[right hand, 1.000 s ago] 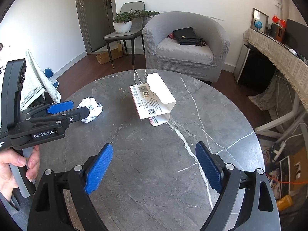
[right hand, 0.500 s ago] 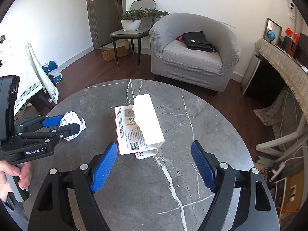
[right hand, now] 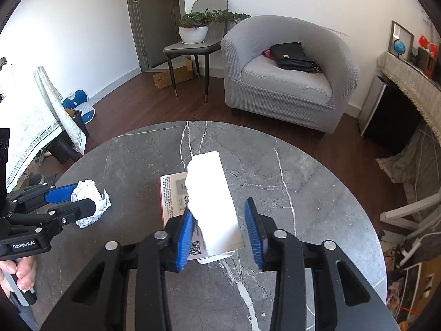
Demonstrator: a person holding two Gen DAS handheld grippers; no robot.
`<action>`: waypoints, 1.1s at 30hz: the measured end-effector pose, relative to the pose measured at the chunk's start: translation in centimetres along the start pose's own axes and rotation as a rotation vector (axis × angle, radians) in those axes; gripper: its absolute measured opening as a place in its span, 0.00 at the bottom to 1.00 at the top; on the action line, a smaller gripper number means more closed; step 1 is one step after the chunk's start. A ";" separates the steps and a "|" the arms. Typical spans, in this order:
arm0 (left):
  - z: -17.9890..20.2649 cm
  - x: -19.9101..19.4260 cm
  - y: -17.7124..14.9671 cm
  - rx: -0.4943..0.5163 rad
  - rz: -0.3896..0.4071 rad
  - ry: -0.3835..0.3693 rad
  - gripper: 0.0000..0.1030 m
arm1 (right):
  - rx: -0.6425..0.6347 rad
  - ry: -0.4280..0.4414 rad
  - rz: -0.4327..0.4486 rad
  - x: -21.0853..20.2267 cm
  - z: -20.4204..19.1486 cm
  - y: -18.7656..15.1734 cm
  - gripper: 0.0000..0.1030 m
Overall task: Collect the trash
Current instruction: 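Grasp the crumpled paper with the left gripper while the right grasps the white box, then lift the paper and white box and carry them toward the teal bin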
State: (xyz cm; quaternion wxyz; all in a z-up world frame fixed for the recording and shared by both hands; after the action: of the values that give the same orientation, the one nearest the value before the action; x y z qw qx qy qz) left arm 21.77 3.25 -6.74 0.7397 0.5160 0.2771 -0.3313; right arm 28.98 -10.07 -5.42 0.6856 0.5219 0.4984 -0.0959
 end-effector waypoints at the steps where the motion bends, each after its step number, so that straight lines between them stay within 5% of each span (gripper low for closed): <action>1: -0.1 0.0 0.0 0.000 0.001 0.002 0.50 | -0.007 -0.006 0.001 0.0 -0.2 0.0 0.24; 19: -1.7 -4.0 -0.8 0.018 0.034 -0.017 0.48 | -0.039 -0.037 0.034 -3.9 -4.1 -0.9 0.22; 33: -5.7 -9.2 -2.5 0.016 0.044 -0.021 0.48 | -0.050 -0.081 -0.041 -5.3 -11.0 -3.0 0.22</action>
State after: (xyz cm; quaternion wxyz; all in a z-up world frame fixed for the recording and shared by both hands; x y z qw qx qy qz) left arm 13.63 9.89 -3.05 0.7455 0.5244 0.2553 -0.3226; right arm 18.02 -4.53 -2.65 0.7159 0.4901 0.4830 -0.1183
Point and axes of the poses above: each gripper's, at about its wrist camera, not at the fingertips, and x roughly the way its jaws point, z to its right, y to its top, the point moved 2 cm from there along x, roughly the way its jaws point, and after that the axes turned 4 degrees about -z, right-handed, at the moved point
